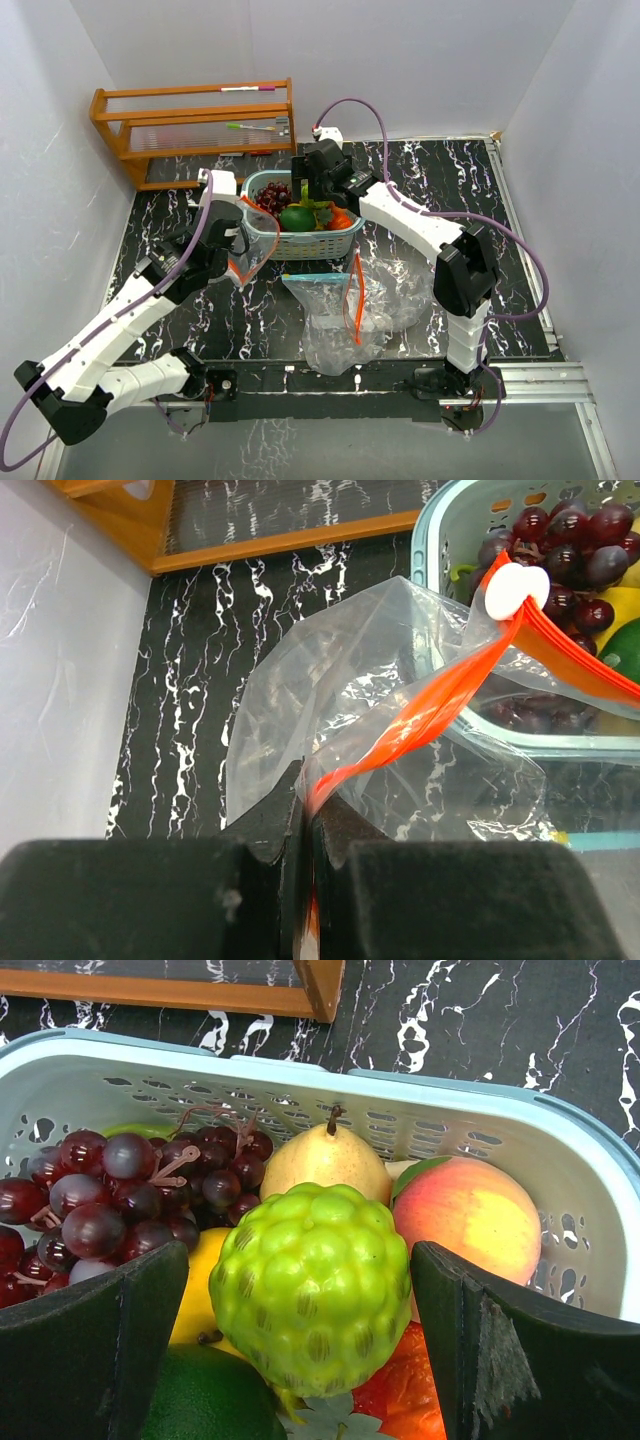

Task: Place the food in the zip-top bag and seal the zipper
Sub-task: Pick up the fake vegetable from the bin.

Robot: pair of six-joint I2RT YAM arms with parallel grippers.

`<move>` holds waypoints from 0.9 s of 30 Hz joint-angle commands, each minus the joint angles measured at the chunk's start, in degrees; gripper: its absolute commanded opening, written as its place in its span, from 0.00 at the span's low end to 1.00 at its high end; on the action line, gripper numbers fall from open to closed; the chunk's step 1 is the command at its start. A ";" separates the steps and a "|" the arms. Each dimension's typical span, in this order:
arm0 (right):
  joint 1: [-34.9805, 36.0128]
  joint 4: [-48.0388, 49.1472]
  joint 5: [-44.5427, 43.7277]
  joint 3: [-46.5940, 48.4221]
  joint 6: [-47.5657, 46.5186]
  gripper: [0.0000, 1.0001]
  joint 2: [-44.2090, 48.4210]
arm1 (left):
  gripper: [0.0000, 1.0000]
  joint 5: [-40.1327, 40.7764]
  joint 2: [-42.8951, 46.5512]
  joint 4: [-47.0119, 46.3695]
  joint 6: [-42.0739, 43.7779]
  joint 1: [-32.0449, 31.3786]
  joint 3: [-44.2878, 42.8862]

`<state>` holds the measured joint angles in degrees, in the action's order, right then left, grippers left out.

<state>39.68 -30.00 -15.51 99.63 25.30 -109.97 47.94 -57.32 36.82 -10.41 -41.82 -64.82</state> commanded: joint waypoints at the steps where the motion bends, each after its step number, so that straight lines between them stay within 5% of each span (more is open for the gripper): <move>1: -0.04 1.22 -1.47 0.27 0.36 0.97 0.55 | 0.00 -3.03 -0.31 -1.99 0.70 2.85 0.34; 9: -0.16 0.71 -2.72 0.05 -0.49 0.84 -0.15 | 0.00 -6.94 -1.12 -2.17 0.68 5.87 0.14; 16: -0.06 1.01 -2.77 -1.41 -0.16 0.55 0.74 | 0.00 -7.92 -0.60 -2.21 0.48 6.05 0.32; 27: -0.12 3.18 0.20 -1.20 -2.35 0.52 13.02 | 0.00 -8.62 -1.24 -2.24 0.45 6.22 -0.21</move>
<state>39.68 -29.82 -16.10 98.04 24.43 -106.45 39.53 -58.72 35.14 -10.07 -36.10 -64.69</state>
